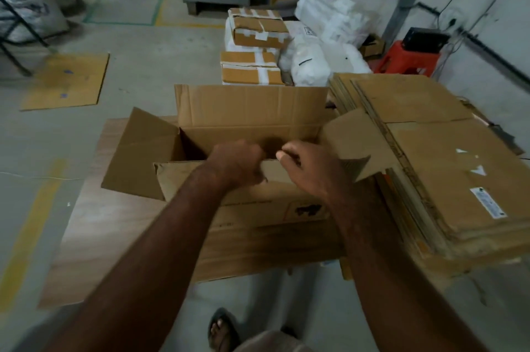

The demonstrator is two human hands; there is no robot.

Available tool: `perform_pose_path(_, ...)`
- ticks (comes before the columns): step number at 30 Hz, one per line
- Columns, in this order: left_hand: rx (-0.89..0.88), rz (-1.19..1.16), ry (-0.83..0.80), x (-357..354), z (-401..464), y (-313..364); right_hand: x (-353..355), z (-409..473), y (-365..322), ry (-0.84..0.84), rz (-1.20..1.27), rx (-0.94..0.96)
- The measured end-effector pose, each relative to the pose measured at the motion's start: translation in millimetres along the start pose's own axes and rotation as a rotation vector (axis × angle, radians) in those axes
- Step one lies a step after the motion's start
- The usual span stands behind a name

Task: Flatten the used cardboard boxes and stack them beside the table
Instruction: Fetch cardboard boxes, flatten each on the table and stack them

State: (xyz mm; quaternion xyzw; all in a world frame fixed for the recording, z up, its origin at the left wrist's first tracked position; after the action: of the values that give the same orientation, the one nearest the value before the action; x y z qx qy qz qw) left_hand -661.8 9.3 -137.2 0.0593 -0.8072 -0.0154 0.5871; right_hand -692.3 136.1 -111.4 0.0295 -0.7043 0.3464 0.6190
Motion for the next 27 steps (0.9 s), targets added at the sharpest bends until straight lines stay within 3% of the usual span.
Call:
perform_pose_path(6, 0.184, 0.072, 0.313, -10, -60, -11, -9, -44, 37, 0.111, -0.261, 0.039)
perform_pose_path(10, 0.356, -0.074, 0.693, -37, -106, -15, -9, -78, 69, 0.338, -0.309, -0.107)
perform_pose_path(12, 0.472, -0.159, 0.768, -58, -129, -19, -11, -102, 85, 0.418, -0.278, -0.212)
perform_pose_path(15, 0.614, -0.297, 0.715, -98, -150, -32, -28, -128, 107, 0.446, -0.074, -0.290)
perform_pose_path(19, 0.797, -0.559, 0.600, -152, -158, -69, -71, -124, 131, 0.331, 0.182, -0.237)
perform_pose_path(23, 0.643, -0.612, 0.503, -169, -137, -89, -93, -103, 138, 0.208, 0.197, -0.148)
perform_pose_path(27, 0.555, -0.705, 0.527, -167, -118, -105, -98, -87, 143, 0.225, 0.206, -0.155)
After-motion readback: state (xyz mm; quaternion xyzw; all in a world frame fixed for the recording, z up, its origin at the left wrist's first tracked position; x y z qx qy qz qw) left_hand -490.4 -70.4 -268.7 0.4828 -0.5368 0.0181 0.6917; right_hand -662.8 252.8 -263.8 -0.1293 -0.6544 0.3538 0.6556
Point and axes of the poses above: each hand's wrist, its own z-axis towards the middle knuckle, its own x-axis out of the back of the hand, y = z × x, the point moved 10 cm from there along z, towards the middle knuckle, and after that the axes turned 2 degrees about x, right-handed, at the moved point
